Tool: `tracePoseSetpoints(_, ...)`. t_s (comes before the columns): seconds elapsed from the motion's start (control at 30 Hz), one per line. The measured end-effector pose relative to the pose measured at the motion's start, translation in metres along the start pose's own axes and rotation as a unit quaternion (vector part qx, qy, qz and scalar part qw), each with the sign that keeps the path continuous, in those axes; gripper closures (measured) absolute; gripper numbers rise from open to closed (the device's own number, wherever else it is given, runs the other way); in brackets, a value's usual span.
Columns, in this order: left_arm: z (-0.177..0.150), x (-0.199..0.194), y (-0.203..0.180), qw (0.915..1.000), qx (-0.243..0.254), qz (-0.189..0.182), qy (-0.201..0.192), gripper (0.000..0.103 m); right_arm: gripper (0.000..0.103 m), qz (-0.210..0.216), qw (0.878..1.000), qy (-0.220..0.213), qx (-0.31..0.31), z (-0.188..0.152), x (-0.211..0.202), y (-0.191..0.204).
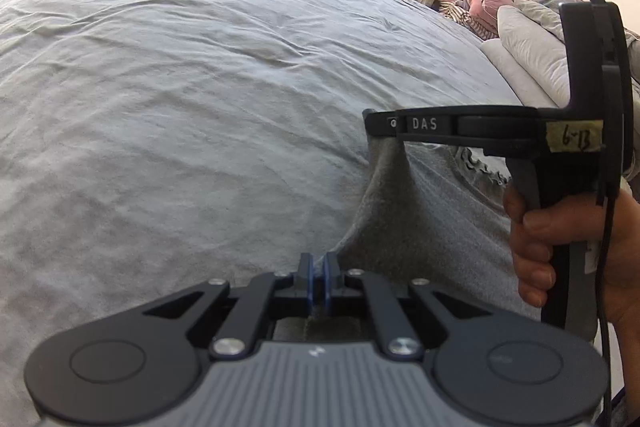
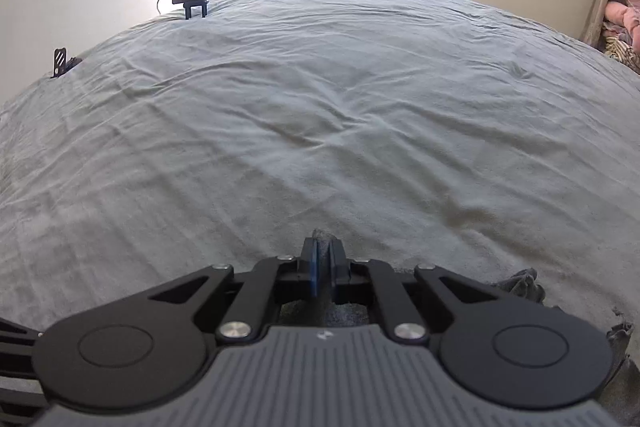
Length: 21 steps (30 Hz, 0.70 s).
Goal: Fold clothes
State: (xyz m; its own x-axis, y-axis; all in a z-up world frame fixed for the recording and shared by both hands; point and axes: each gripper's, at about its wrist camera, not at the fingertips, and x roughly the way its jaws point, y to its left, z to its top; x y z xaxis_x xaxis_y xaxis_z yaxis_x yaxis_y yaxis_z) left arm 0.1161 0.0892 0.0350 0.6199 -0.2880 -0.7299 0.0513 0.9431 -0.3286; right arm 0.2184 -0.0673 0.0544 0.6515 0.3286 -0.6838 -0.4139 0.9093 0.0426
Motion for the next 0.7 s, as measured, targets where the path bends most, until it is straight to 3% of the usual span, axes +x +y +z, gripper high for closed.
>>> tracePoseSetpoints(0.17,0.000,0.005,0.007,0.9996,-0.027,0.001,0.008,0.098,0.096,-0.038,0.999,-0.008,-0.021,-0.016,0.024,0.012)
tracePoseSetpoints(0.3,0.000,0.003,0.005,0.9998,-0.017,0.008,0.005,0.098,0.095,-0.031,0.999,-0.021,0.014,-0.009,0.013,0.004)
tracePoseSetpoints(0.33,0.000,0.002,0.004,0.9998,-0.014,0.009,0.005,0.098,0.092,-0.025,0.999,-0.032,0.027,-0.007,0.002,0.000)
tracePoseSetpoints(0.43,0.003,0.001,0.008,0.9996,-0.021,0.014,0.008,0.098,0.068,-0.011,0.994,-0.090,0.065,-0.008,-0.043,-0.015)
tracePoseSetpoints(0.47,0.004,0.001,0.010,0.9995,-0.025,0.017,0.008,0.098,0.067,-0.001,0.992,-0.101,0.070,-0.010,-0.056,-0.019)
tracePoseSetpoints(0.53,0.004,0.002,0.015,0.9992,-0.033,0.019,0.010,0.099,0.067,0.029,0.993,-0.094,0.065,-0.018,-0.072,-0.022)
tracePoseSetpoints(0.6,0.003,0.002,0.015,0.9992,-0.034,0.021,0.010,0.099,0.067,0.050,0.996,-0.058,0.037,-0.032,-0.070,-0.012)
tracePoseSetpoints(0.7,0.001,0.003,0.011,0.9994,-0.020,0.029,0.007,0.099,0.077,0.028,1.000,0.003,0.008,-0.058,-0.039,0.001)
